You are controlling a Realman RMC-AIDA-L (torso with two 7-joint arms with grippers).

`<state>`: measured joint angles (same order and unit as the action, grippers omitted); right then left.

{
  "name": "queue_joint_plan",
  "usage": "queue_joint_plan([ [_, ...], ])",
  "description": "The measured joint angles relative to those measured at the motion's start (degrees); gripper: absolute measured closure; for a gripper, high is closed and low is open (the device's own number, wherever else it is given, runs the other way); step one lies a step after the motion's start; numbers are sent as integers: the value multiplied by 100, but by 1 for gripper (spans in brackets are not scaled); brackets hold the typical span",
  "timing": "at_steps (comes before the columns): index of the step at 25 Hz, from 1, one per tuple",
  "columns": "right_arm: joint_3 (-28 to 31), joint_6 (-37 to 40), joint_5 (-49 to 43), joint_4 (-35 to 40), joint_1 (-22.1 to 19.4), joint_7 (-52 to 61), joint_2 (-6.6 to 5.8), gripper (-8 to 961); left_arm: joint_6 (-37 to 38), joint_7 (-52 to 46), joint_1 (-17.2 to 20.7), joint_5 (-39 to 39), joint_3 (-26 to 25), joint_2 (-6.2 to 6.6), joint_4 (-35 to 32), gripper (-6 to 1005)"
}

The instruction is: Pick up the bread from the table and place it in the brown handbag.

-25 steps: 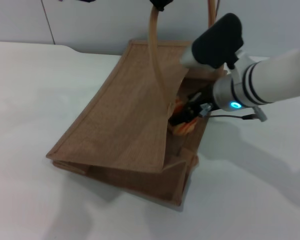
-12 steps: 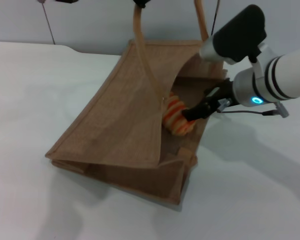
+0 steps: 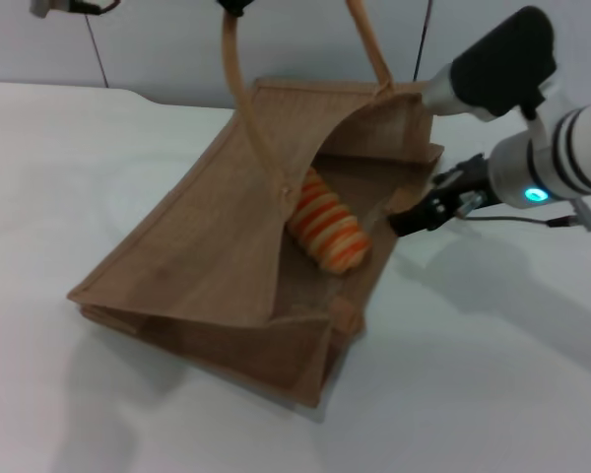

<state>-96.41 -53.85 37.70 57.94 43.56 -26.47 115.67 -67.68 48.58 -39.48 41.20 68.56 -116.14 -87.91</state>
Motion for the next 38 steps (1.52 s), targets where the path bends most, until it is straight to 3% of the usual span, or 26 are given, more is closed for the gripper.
queue_joint_plan([
  [7,759,-14,-1041,61,-178,331,5,75,341,2,319,39,-166,-18,27,878],
  [13,1410,169,-1283,321,-540,301,-5,76,820,167,542,521,-281,-12,229,866],
  [22,1611,353,-1392,259,-566,294,-18,77,844,479,485,1019,-377,-21,551,834],
  [26,1655,391,-1395,254,-568,300,-22,78,570,915,414,1728,-357,-12,838,819],
  [31,1784,401,-1397,252,-568,294,-22,79,147,1644,331,2700,-404,-7,1217,562],
  [34,1821,425,-1397,240,-576,285,-21,79,-110,2175,328,3284,-465,-1,1500,316],
  [38,1811,586,-1397,152,-597,282,-11,80,-87,2661,478,3698,-600,-17,1628,270],
])
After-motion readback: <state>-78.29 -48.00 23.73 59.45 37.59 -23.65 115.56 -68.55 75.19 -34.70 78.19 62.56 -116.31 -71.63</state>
